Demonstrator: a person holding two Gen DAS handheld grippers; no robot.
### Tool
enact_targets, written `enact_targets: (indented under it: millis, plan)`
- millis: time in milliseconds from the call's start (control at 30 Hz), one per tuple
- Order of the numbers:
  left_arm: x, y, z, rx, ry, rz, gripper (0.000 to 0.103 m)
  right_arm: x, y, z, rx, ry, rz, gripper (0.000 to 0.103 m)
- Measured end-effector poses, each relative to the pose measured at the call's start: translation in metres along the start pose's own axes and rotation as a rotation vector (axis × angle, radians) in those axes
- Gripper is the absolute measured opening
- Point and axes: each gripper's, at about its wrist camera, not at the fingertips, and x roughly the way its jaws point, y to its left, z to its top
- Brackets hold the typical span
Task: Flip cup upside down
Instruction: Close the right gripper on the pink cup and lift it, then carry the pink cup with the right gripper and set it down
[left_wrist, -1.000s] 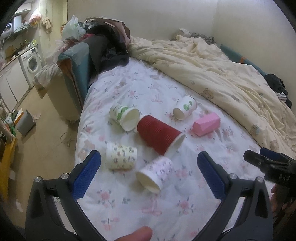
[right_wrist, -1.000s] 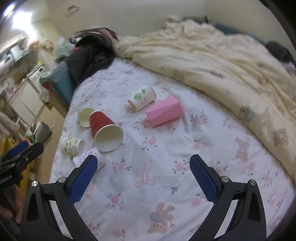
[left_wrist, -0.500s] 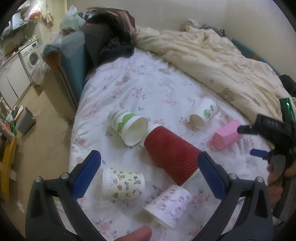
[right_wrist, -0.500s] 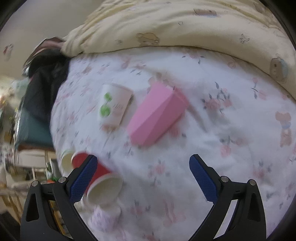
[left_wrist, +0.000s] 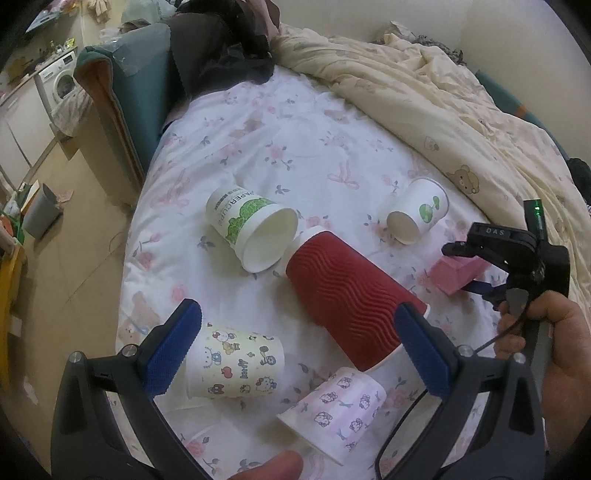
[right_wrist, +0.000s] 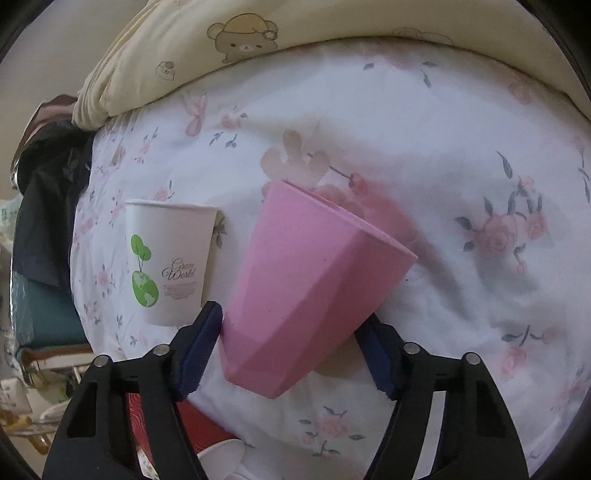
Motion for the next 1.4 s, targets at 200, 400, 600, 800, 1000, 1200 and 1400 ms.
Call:
enact_targets:
  millis: [200,400,600,800,1000,1200,1400]
  plan:
    - [-0.006,-0.001,-0.001,0.003,-0.018,0.003,0.103,-0.024,0.004,-0.013,-0.101,-0.003,0.026,0.061]
    - [-0.024,-0.009,-0.009,0.039,-0.055,-0.003,0.103,-0.059,0.006,-0.041,-0.198,0.004,0.069,0.060]
    - [-0.049,-0.007,-0.023,0.018,-0.063,-0.027,0.103,-0.106,-0.001,-0.080,-0.259,-0.005,0.106,0.060]
    - [-0.075,-0.002,-0.044,0.003,-0.053,-0.036,0.103,-0.145,-0.006,-0.118,-0.307,-0.012,0.147,0.060]
    - [-0.105,0.013,-0.078,-0.035,-0.049,-0.042,0.103,-0.177,-0.008,-0.162,-0.375,-0.016,0.185,0.060]
    - [-0.125,0.018,-0.110,-0.026,-0.044,-0.032,0.103,-0.187,-0.023,-0.210,-0.424,0.006,0.208,0.060]
    - [-0.129,0.016,-0.136,-0.003,-0.018,-0.016,0.103,-0.169,-0.035,-0.246,-0.442,0.041,0.200,0.060]
